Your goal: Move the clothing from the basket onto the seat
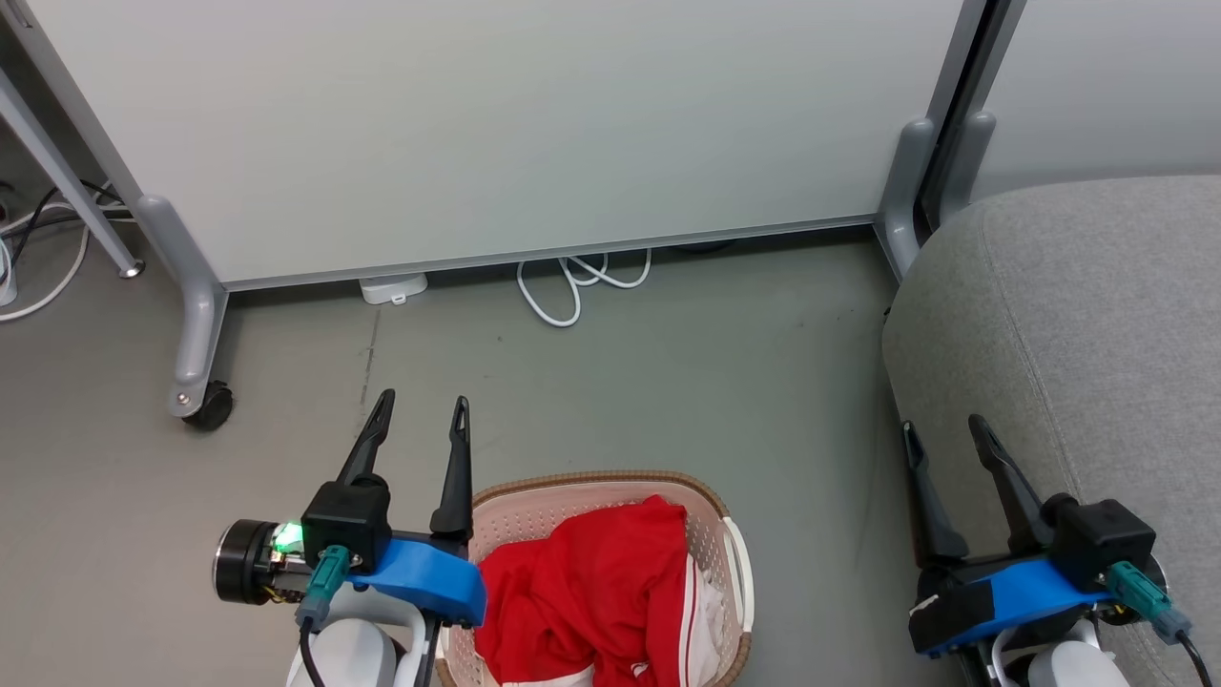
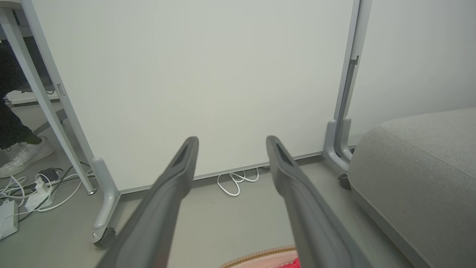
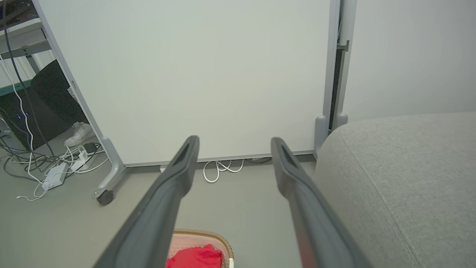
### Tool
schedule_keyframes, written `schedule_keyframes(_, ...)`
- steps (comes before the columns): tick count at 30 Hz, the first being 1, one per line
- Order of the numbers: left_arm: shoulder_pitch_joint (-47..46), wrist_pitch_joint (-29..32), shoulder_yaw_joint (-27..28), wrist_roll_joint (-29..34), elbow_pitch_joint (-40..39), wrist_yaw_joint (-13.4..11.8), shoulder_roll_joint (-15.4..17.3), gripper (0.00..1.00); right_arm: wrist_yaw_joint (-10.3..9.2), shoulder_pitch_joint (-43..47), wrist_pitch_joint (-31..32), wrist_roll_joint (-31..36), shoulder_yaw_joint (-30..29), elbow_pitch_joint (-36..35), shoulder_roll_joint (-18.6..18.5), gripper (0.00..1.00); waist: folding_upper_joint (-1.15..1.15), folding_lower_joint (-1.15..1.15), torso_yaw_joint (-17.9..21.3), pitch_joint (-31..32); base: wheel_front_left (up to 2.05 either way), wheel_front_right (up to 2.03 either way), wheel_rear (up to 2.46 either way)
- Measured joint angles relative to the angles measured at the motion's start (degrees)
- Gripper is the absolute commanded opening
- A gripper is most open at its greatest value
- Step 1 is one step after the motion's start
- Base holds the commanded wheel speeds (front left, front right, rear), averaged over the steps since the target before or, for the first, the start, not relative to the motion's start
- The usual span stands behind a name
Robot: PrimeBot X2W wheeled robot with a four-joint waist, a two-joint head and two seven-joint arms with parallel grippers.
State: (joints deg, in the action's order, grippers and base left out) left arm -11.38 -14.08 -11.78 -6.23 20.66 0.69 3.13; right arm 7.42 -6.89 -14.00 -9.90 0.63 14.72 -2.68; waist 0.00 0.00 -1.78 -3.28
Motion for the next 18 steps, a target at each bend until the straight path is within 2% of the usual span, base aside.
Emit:
schedule_keyframes(10, -0.3, -0.9, -0.6, 3.7, 0.8, -0.2, -0.1, 1.0, 0.05, -0.1, -1.0, 3.6, 0.5, 0.3, 0.0, 1.0, 0.0, 0.0, -0.1, 0.0, 0.0, 0.0, 0.0)
schedule_keyframes(18, -0.3, -0.9, -0.6, 3.4, 1.1, -0.2, -0.2, 1.0, 0.05, -0.1, -1.0, 3.7, 0.5, 0.2, 0.0, 1.0, 0.0, 0.0, -0.2, 0.1, 0.0, 0.0, 0.0)
